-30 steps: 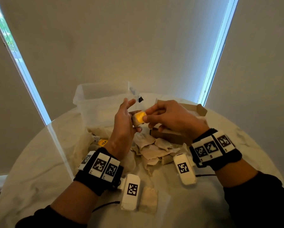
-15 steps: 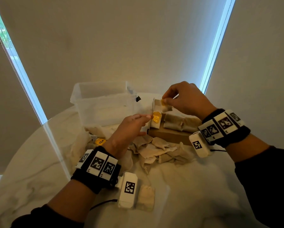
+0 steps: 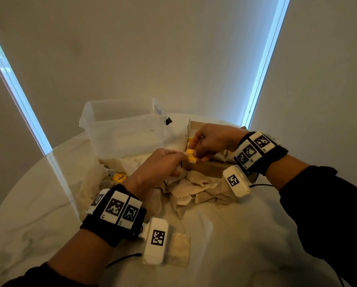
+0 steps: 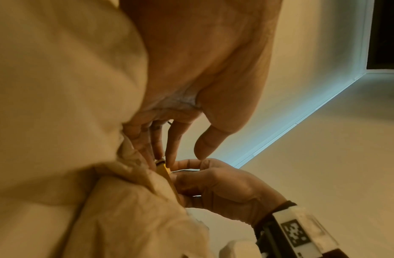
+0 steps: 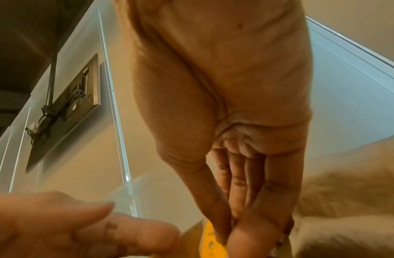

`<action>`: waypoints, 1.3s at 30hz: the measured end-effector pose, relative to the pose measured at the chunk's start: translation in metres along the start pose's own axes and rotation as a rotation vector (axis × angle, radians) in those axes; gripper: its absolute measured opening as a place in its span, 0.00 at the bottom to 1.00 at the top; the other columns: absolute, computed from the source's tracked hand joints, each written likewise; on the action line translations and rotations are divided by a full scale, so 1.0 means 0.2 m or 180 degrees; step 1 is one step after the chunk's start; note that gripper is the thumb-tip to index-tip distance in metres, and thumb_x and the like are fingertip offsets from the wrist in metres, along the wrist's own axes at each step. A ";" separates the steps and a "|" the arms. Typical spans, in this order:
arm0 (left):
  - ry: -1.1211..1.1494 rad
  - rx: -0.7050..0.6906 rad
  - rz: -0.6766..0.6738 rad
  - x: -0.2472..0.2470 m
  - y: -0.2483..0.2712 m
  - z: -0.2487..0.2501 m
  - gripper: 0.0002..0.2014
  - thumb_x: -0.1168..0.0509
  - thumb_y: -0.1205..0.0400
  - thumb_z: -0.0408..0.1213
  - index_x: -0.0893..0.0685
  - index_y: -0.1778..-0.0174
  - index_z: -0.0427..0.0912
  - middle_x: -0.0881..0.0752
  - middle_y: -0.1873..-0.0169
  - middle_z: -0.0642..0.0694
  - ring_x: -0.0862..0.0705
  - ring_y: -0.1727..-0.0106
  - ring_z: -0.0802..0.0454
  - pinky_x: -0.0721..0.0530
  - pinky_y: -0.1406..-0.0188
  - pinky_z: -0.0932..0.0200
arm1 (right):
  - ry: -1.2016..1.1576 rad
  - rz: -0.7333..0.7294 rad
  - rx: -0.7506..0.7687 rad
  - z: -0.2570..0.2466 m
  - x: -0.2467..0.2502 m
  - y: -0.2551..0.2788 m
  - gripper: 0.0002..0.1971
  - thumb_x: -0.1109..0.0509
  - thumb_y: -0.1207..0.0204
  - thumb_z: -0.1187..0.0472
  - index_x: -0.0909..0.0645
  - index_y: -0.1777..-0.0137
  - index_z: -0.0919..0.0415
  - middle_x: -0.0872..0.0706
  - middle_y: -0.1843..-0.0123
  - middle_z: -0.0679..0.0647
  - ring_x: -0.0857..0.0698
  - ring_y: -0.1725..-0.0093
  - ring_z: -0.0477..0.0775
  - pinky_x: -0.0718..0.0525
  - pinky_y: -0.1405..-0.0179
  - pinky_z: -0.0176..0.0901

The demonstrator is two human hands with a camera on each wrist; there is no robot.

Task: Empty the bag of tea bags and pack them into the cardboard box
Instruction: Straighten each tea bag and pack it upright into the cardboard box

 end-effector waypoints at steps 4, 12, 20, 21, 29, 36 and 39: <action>-0.0004 0.0000 -0.0004 0.00 0.01 0.01 0.13 0.32 0.10 0.46 0.05 0.38 0.47 0.11 0.47 0.49 0.12 0.52 0.53 0.11 0.42 0.58 | 0.0332 0.0239 -0.0026 0.01 0.00 -0.08 0.06 0.16 0.22 0.65 0.08 0.49 0.54 0.05 0.49 0.54 0.06 0.56 0.49 0.08 0.63 0.37; -0.0048 -0.0034 0.0004 0.00 0.00 -0.01 0.12 0.32 0.10 0.45 0.05 0.38 0.47 0.09 0.42 0.44 0.10 0.48 0.52 0.10 0.32 0.49 | 0.0631 0.0800 -0.0059 0.03 0.01 -0.13 0.07 0.14 0.25 0.62 0.08 0.50 0.59 0.04 0.55 0.55 0.04 0.54 0.53 0.04 0.45 0.58; -0.0048 -0.0058 0.0006 0.00 -0.01 -0.01 0.13 0.32 0.10 0.44 0.05 0.37 0.44 0.10 0.36 0.39 0.11 0.43 0.50 0.10 0.31 0.47 | 0.0793 0.0391 -0.0054 0.02 0.05 -0.06 0.11 0.12 0.26 0.57 0.08 0.50 0.60 0.03 0.57 0.53 0.04 0.59 0.50 0.06 0.58 0.43; -0.0048 -0.0068 0.0004 0.00 -0.01 -0.01 0.13 0.32 0.10 0.44 0.05 0.37 0.45 0.10 0.36 0.39 0.11 0.44 0.50 0.10 0.31 0.47 | 0.0873 0.0311 -0.0091 0.03 0.04 -0.07 0.10 0.13 0.26 0.57 0.07 0.50 0.60 0.03 0.57 0.52 0.03 0.57 0.51 0.05 0.54 0.46; -0.0009 -0.0107 0.0029 0.00 -0.01 -0.02 0.13 0.32 0.09 0.45 0.05 0.38 0.46 0.09 0.40 0.43 0.10 0.45 0.51 0.10 0.31 0.47 | 0.0939 0.0512 0.0118 -0.04 0.06 -0.01 0.07 0.14 0.24 0.54 0.07 0.52 0.56 0.03 0.59 0.49 0.04 0.58 0.48 0.07 0.58 0.43; 0.0350 -0.0426 0.0238 0.02 0.05 0.07 0.12 0.34 0.08 0.39 0.06 0.36 0.46 0.08 0.38 0.45 0.11 0.35 0.48 0.07 0.41 0.55 | 0.0005 0.0740 0.0440 -0.09 0.17 0.30 0.13 0.19 0.20 0.48 0.12 0.45 0.55 0.03 0.55 0.46 0.04 0.58 0.43 0.11 0.60 0.38; 0.0239 -0.0877 0.0165 0.02 0.11 0.18 0.12 0.35 0.07 0.44 0.06 0.40 0.48 0.05 0.45 0.51 0.08 0.42 0.54 0.10 0.48 0.61 | -0.0770 0.1063 0.0605 -0.03 0.18 0.40 0.12 0.22 0.17 0.49 0.13 0.41 0.55 0.03 0.53 0.48 0.04 0.56 0.47 0.10 0.59 0.39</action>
Point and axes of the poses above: each hand's wrist, its own y-axis away from the middle knuckle, its own x-axis out of the back of the hand, z = x × y, the point moved 3 cm from there along -y, towards the middle knuckle
